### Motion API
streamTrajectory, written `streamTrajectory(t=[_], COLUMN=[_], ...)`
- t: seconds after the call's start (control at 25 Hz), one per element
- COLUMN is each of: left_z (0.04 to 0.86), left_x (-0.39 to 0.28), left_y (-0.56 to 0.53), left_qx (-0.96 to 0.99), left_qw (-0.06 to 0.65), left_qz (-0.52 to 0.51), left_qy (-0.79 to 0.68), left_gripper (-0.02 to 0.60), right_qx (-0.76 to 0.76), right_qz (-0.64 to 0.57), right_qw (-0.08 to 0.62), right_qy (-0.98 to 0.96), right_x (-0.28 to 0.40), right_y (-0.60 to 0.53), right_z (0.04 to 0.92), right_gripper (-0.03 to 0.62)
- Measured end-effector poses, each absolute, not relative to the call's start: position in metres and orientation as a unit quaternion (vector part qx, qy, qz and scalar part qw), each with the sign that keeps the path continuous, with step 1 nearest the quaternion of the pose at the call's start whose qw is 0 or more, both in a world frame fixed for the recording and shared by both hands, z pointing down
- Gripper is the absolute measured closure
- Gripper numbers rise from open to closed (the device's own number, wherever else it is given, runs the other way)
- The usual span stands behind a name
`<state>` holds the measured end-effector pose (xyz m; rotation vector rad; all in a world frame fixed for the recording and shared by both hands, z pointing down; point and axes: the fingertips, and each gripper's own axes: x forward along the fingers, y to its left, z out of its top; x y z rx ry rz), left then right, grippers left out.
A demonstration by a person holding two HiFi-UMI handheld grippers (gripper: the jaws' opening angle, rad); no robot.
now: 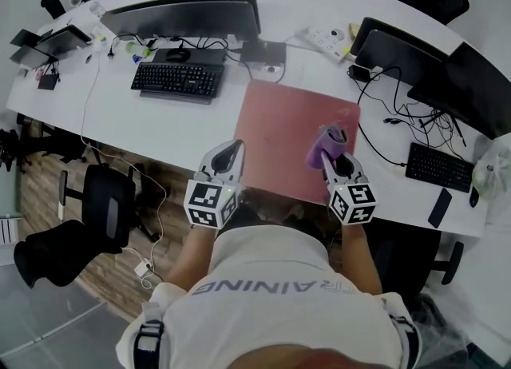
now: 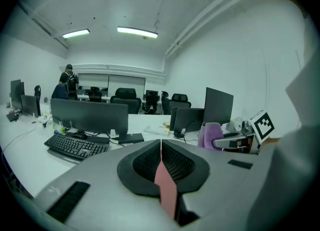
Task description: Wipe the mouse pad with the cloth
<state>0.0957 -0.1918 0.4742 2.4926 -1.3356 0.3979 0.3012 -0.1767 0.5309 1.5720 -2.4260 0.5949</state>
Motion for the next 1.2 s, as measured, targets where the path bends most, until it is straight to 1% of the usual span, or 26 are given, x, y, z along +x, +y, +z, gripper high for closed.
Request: streamTrajectory(t=[0.16,0.32,0.64,0.84,1.04,1.2], left_z=[0.482,0.493,0.529,0.549,0.567,0.572], left_x=[0.070,0.032,-0.054,-0.096,-0.119,-0.127], left_y=[-0.218,-0.249,-0.287,-0.291,-0.287,-0.283], left_qx=[0.864,0.861,0.847,0.831,0.815,0.808], left_qw=[0.155,0.168,0.196,0.223,0.256,0.266], left_qz=[0.134,0.135,0.154,0.154,0.148,0.141], left_qy=[-0.459,-0.461,-0.470,-0.486,-0.498,-0.506], left_gripper=[0.549,0.549,0.549,0.549,0.549,0.549], right_qx=[0.531,0.523,0.465,0.432,0.426,0.429], right_qz=[0.212,0.223,0.270,0.300,0.315,0.330], right_qw=[0.110,0.132,0.169,0.201,0.253,0.260], right_qy=[-0.813,-0.812,-0.826,-0.827,-0.810,-0.799], right_x=[0.276,0.237,0.115,0.055,0.026,0.021], right_y=[-0.200,-0.232,-0.302,-0.344,-0.387,-0.406], right_z=[0.539,0.553,0.605,0.644,0.706,0.731], right_gripper=[0.494,0.494,0.494,0.494,0.494,0.494])
